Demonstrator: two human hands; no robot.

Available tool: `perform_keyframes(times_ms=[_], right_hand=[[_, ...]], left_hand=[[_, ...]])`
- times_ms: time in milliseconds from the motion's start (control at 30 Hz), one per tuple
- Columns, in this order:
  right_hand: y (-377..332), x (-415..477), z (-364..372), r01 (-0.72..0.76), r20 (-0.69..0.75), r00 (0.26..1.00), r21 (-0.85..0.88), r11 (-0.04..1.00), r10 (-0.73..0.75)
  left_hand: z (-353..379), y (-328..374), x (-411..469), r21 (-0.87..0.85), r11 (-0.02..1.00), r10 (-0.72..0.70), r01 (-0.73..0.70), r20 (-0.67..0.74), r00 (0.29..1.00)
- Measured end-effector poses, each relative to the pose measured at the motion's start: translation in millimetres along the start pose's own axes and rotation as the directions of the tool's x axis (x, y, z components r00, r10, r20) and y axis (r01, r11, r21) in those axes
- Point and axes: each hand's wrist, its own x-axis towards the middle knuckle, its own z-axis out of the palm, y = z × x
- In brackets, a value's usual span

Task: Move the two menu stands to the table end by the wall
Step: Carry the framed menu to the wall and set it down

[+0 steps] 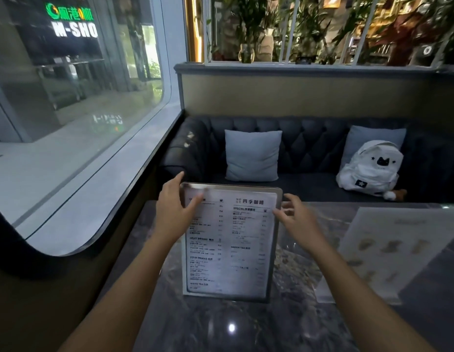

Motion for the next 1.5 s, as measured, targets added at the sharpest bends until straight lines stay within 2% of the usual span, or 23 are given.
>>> perform_keyframes(times_ms=[100, 200, 367, 600, 900, 1067, 1233, 1367, 1500], right_hand=[[14.1, -9.6, 14.2, -0.069, 0.047, 0.997, 0.181, 0.981, 0.061], [31.2, -18.1, 28.9, -0.113, 0.066, 0.993, 0.268, 0.957, 0.099], [51.6, -24.7, 44.7, -0.122, 0.023, 0.992, 0.36, 0.925, 0.122], [58.3, -27.9, 52.2, -0.085, 0.005, 0.996, 0.434, 0.897, 0.091], [55.3, -26.9, 53.9, -0.057, -0.028, 0.997, 0.453, 0.89, 0.078], [41.2, -27.6, 56.0, -0.036, -0.005, 0.999, 0.472, 0.881, 0.044], [14.8, -27.0, 63.6, 0.021, 0.056, 0.997, 0.504, 0.864, -0.057], [-1.4, -33.6, 78.4, 0.045, 0.156, 0.978, 0.494, 0.868, -0.14], [-20.7, -46.1, 97.7, 0.074, 0.241, 0.947, 0.483, 0.873, -0.214]], left_hand=[[6.6, -24.9, -17.9, -0.225, 0.94, -0.232, 0.256, 0.125, 0.965], [12.5, -47.5, -34.3, -0.333, 0.86, -0.319, 0.388, 0.244, 0.916], [16.1, -72.3, -47.7, -0.458, 0.78, -0.296, 0.426, 0.331, 0.896], [15.4, -77.5, -54.4, -0.49, 0.781, -0.236, 0.386, 0.34, 0.91], [15.3, -73.3, -57.8, -0.421, 0.84, -0.239, 0.343, 0.281, 0.929], [-3.3, -67.2, -74.8, -0.417, 0.848, -0.274, 0.327, 0.184, 0.944], [-43.5, -52.0, -101.6, -0.411, 0.855, -0.31, 0.317, 0.085, 0.947], [-72.5, -44.1, -135.3, -0.339, 0.867, -0.392, 0.366, -0.009, 0.92], [-97.5, -35.9, -171.2, -0.361, 0.838, -0.478, 0.409, -0.125, 0.87]])
